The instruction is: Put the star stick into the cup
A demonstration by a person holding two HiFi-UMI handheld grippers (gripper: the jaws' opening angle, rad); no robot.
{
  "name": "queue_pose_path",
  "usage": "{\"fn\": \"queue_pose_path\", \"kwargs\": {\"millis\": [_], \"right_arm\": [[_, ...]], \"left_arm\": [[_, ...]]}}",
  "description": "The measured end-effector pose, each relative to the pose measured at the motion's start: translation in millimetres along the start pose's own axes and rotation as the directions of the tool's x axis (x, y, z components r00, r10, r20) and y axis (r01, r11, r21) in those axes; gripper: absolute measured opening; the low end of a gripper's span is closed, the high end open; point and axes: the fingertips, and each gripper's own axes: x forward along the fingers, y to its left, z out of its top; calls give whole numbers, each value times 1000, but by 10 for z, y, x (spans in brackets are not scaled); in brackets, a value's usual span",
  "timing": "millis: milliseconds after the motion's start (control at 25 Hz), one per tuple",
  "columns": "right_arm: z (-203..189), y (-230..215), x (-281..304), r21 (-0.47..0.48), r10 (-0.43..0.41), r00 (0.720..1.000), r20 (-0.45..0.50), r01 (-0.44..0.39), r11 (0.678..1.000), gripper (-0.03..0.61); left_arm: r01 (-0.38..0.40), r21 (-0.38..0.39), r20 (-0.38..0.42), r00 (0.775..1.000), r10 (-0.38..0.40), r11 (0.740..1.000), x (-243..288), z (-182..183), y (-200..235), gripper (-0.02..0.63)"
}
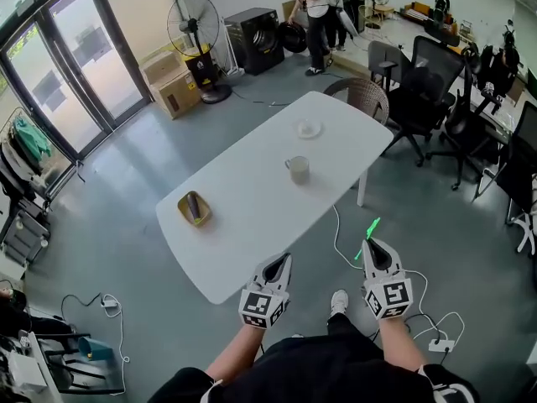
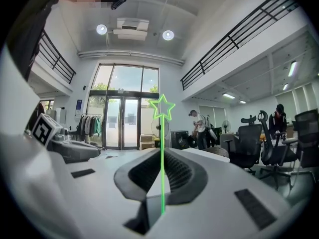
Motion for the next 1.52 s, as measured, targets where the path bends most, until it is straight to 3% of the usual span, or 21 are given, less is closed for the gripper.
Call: {"fn": "queue_pose_path", "kwargs": {"millis": [440,840,1280,1520], "right_arm": [[31,-1067,715,-4,57,998,-12,-57,998,23],[-26,-1623,1298,8,165,986,-27,-165,986,23],[27,-1278,2115,13,265,964,-23,-265,964,23],[71,-971,2673,-1,312,950,-29,-312,950,23]], "left_arm": [[-18,11,-11,1000,18,1000,1365,208,-80,9],[-112,6,-25,993,112,994,2010,289,50,9],[-214,-22,-40,976,213,977,1958,252,722,9],[-252,-92,-10,968,252,963,1949,358,1301,9]]}}
